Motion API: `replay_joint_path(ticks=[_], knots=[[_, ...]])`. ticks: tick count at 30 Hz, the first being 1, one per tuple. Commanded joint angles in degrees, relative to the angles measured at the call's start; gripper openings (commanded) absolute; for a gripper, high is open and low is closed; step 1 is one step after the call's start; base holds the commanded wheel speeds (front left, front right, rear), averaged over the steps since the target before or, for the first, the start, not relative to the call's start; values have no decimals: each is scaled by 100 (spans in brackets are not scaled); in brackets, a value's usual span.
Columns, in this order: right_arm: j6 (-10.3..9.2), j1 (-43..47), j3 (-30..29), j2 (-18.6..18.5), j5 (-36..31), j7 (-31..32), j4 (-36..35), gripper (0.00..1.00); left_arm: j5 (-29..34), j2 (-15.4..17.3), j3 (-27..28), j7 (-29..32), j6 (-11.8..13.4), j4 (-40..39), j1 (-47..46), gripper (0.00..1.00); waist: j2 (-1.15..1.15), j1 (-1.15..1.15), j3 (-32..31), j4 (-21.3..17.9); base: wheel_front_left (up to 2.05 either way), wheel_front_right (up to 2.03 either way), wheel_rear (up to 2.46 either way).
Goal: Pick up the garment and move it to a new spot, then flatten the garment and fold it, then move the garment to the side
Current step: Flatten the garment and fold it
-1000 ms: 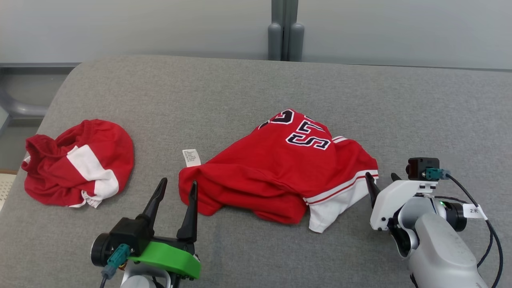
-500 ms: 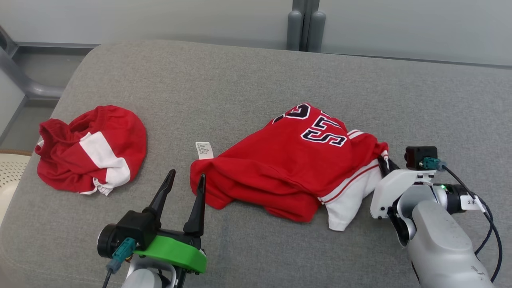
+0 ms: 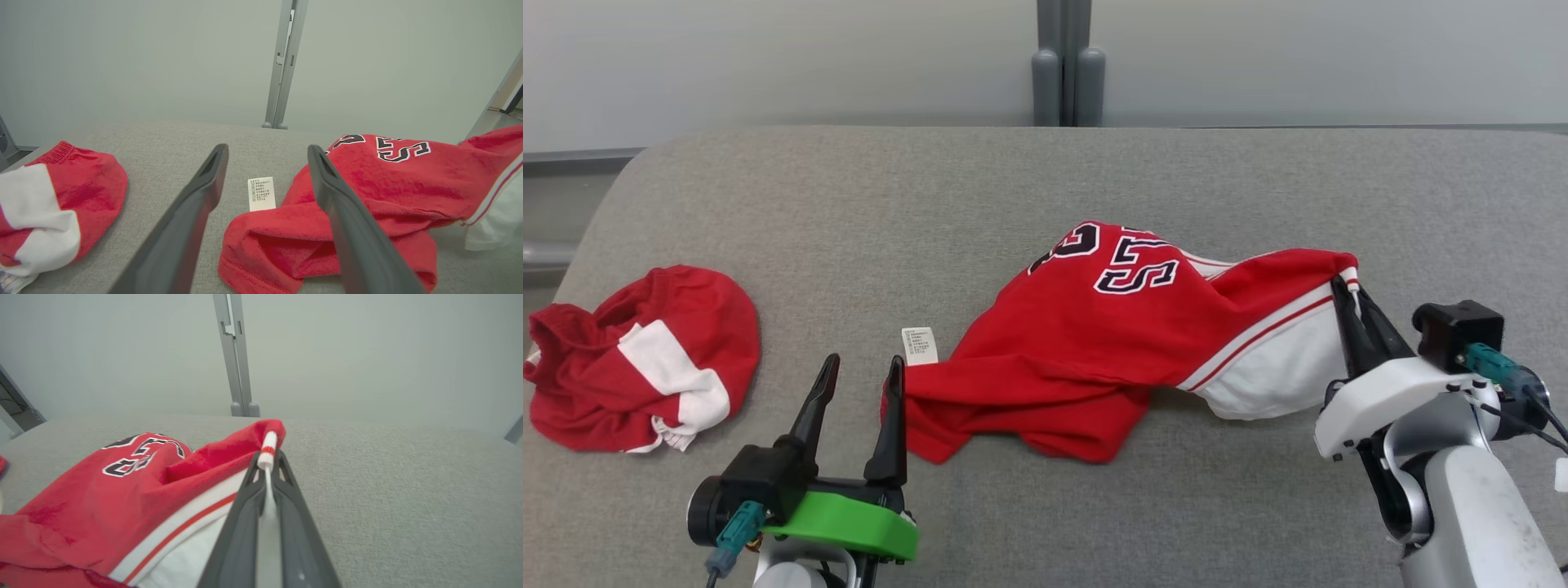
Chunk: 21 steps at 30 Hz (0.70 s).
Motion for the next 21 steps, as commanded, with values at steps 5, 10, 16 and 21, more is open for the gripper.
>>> replay_joint_path(ticks=[5, 10, 16, 21], knots=[[-10, 702, -270, 43, 117, 698, -1276, 0, 8, 14, 58, 3, -3, -61, -109, 100, 0, 0, 148, -436, 0, 0, 0], [-8, 599, -756, 59, 352, 858, -1002, 0, 22, 16, -17, 3, -37, -100, -255, 100, 0, 0, 367, -481, 0, 0, 0], [-9, -329, -1231, 56, 245, 650, 344, 0, 52, 16, -134, 3, -64, -122, -447, 100, 0, 0, 638, -328, 0, 0, 0], [-9, -1129, -1691, 50, -150, 372, 1480, 15, 75, 16, -226, 3, -84, -137, -556, 100, 0, 0, 801, -65, 0, 0, 0]])
